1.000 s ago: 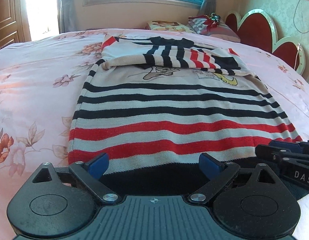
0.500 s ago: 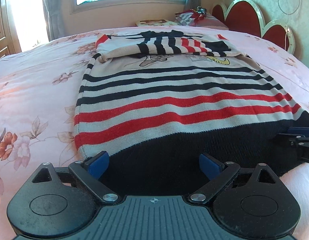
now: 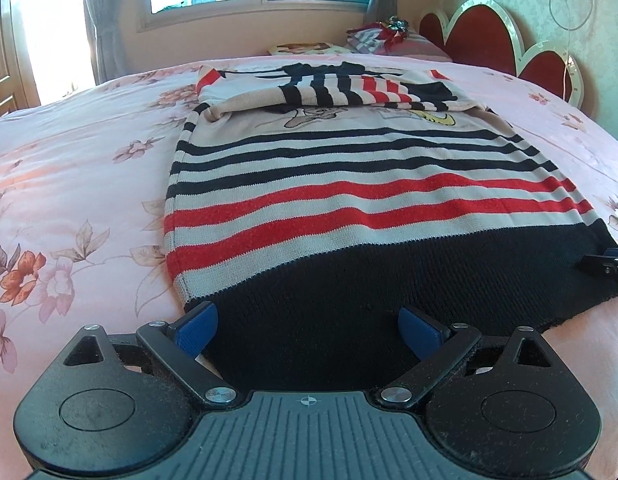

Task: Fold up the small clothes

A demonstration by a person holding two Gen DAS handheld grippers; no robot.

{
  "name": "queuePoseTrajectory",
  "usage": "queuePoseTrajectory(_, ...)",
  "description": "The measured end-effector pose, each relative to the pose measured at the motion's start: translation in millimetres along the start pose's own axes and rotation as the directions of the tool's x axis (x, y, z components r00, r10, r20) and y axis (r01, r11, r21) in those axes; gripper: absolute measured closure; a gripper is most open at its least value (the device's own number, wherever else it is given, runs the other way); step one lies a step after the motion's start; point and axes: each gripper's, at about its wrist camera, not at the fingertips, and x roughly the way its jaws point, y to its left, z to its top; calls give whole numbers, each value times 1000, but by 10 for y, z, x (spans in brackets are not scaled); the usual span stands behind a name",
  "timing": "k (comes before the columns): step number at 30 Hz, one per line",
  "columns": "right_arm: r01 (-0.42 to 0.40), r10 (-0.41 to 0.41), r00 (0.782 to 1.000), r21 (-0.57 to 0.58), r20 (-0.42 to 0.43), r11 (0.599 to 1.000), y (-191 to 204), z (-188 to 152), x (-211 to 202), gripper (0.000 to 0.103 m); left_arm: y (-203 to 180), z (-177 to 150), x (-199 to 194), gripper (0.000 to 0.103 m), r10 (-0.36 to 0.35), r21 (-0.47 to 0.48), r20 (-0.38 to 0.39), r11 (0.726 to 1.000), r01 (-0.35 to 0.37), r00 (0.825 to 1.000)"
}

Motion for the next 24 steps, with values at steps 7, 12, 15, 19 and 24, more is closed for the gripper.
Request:
queuePoseTrajectory(7, 6, -6, 1000, 16, 14, 1000, 1, -27, -6, 61, -16, 0, 13, 4, 4, -1, -5, 1000, -4, 1000)
queuePoseTrajectory(12, -20, 20, 1000, -9, -17, 1000, -26, 36, 0, 61, 24, 90, 15, 4, -18, -20, -37, 1000, 17, 999)
queuePoseTrajectory(15, -58, 58, 997, -16, -42, 998, -68, 117, -10, 60, 74, 161, -44, 4, -28, -60, -39, 998, 26, 999)
queuePoseTrajectory(19, -84, 85, 996, -26, 9, 996, -90, 282, -126, 55, 135, 316, -107, 4, -8, -94, -18, 996, 6, 1000)
queuePoseTrajectory(24, -107, 109, 994, -65, 30, 992, -2, 533, -13, 50, 181, 545, 43, 4, 16, -138, -26, 990, -19, 1000)
